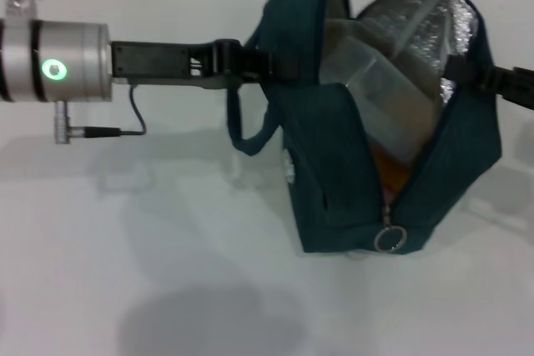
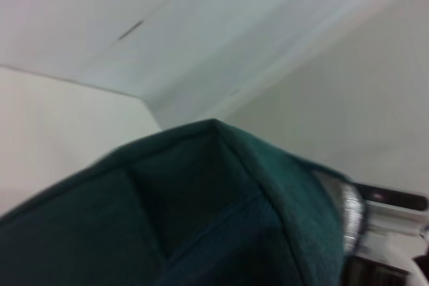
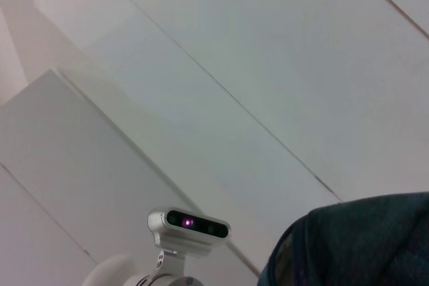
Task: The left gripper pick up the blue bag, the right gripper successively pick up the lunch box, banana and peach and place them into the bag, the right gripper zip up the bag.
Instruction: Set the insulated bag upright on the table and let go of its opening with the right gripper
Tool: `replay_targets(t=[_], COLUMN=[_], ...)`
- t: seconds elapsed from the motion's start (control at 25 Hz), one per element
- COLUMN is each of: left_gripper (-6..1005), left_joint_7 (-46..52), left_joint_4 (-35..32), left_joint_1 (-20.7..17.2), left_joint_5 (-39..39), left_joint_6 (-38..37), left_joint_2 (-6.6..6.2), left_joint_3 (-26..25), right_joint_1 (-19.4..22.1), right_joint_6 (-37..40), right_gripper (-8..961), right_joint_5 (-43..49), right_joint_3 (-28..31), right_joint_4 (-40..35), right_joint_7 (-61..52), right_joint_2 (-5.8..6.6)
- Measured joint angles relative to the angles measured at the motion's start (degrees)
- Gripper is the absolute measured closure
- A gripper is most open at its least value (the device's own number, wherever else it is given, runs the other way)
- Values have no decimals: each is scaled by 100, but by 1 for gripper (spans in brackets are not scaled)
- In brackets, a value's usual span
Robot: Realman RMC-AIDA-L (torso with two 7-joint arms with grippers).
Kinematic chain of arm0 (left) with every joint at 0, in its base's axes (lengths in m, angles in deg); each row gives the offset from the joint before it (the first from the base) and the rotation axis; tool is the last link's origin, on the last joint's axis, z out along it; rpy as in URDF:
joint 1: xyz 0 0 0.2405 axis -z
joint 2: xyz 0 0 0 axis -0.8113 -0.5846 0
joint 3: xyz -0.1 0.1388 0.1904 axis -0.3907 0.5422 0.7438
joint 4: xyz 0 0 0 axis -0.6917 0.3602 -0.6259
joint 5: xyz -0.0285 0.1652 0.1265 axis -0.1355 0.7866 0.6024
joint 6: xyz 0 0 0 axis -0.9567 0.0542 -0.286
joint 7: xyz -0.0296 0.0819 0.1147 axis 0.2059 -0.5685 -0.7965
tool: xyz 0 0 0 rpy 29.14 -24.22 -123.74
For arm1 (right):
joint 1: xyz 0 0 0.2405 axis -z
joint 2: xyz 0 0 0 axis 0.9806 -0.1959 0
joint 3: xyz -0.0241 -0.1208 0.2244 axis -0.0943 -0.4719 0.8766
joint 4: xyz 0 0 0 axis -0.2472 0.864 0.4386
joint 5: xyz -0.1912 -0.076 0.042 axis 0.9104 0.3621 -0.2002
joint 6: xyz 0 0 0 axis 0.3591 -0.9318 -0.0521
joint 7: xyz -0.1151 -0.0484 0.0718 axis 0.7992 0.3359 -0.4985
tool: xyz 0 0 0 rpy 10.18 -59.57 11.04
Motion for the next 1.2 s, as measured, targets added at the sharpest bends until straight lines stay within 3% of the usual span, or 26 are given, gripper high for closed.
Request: replay_targets(t=[0.32,0.76,0.96,1.2], left_gripper=[916,916,915,915], left_joint_7=[-124,-194,-168,-168], left_joint_4=[307,438,484,572], left_joint_1=[-4,-24,-29,-41], left_joint_5=[27,-33,-105,-293], left_joint_6=[426,393,385,383], left_joint_2=[114,111,115,119], left_joint_3=[297,334,324,339], right_joint_1=[174,117,157,280], right_joint_6=[-185,-227,-99,20], right_gripper=[878,895,757,461], right_joint_5=[73,79,80,52], right_joint_3=[10,-14,2,14], right_joint_4=[45,379,350,374], right_joint_7=[278,360,390,505], right_joint_2=[45,87,142,201])
